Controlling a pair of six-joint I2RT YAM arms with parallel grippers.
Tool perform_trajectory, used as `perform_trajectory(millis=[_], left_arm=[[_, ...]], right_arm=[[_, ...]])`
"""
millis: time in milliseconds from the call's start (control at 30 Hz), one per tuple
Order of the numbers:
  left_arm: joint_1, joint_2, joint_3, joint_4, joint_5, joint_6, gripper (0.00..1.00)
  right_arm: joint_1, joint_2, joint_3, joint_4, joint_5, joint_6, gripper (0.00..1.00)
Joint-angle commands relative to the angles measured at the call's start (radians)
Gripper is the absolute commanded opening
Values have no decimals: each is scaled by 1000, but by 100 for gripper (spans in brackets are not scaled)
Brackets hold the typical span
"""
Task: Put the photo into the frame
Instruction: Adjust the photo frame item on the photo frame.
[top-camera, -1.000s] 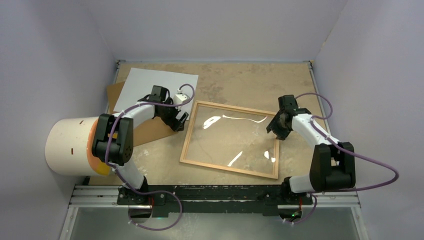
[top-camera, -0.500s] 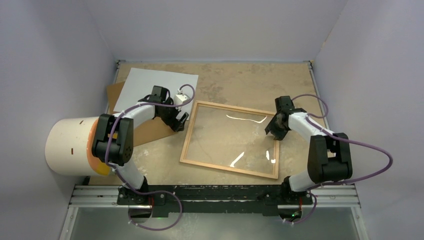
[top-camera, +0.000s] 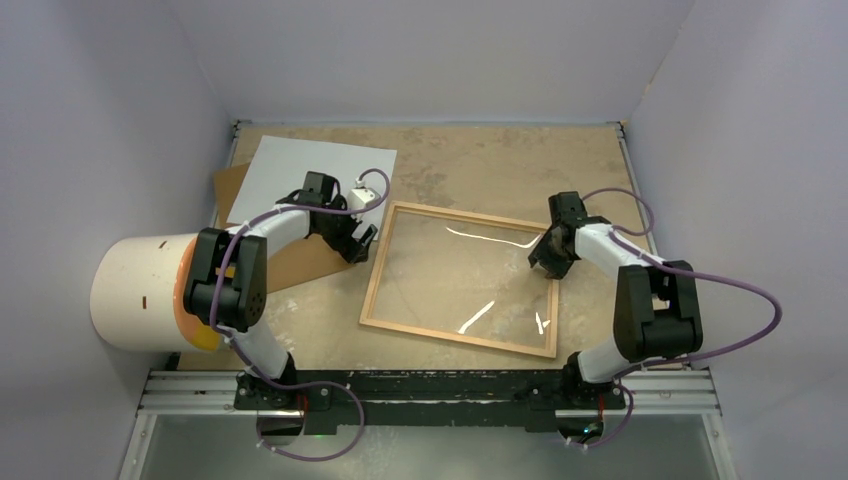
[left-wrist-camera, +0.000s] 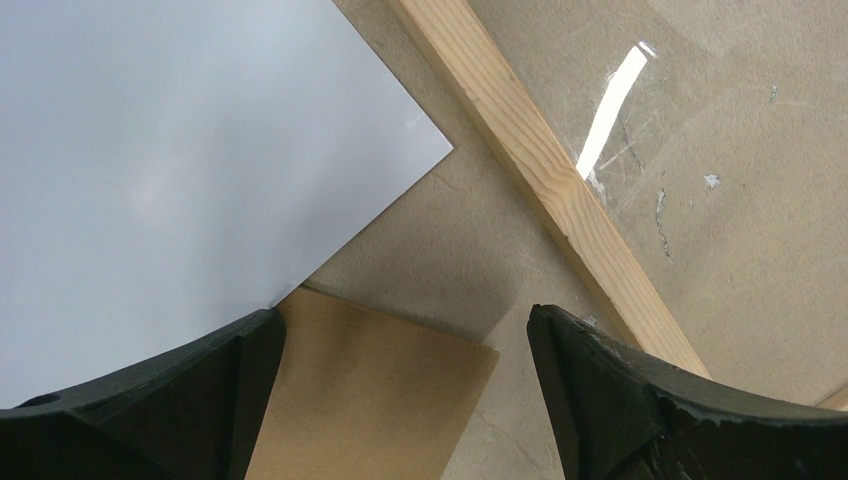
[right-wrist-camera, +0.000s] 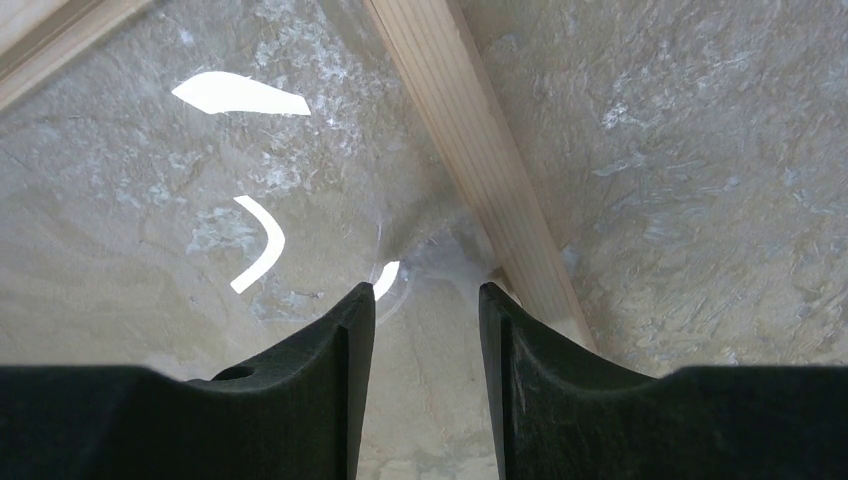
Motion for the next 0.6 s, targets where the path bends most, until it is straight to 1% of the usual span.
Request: perform_trajectory(millis=[0, 133, 467, 567], left_arm=[[-13, 10, -33, -54, 23, -26, 100], [-13, 10, -36, -55, 23, -25, 100], [-13, 9, -34, -61, 19, -24, 100], [-13, 10, -32, -61, 20, -23, 100]], right_arm=[[-6, 21, 2, -8, 39, -15, 46], [-7, 15, 5, -8, 30, -20, 46], [-7, -42, 73, -51, 15, -59, 47], [-9, -34, 55, -50, 20, -67, 47]])
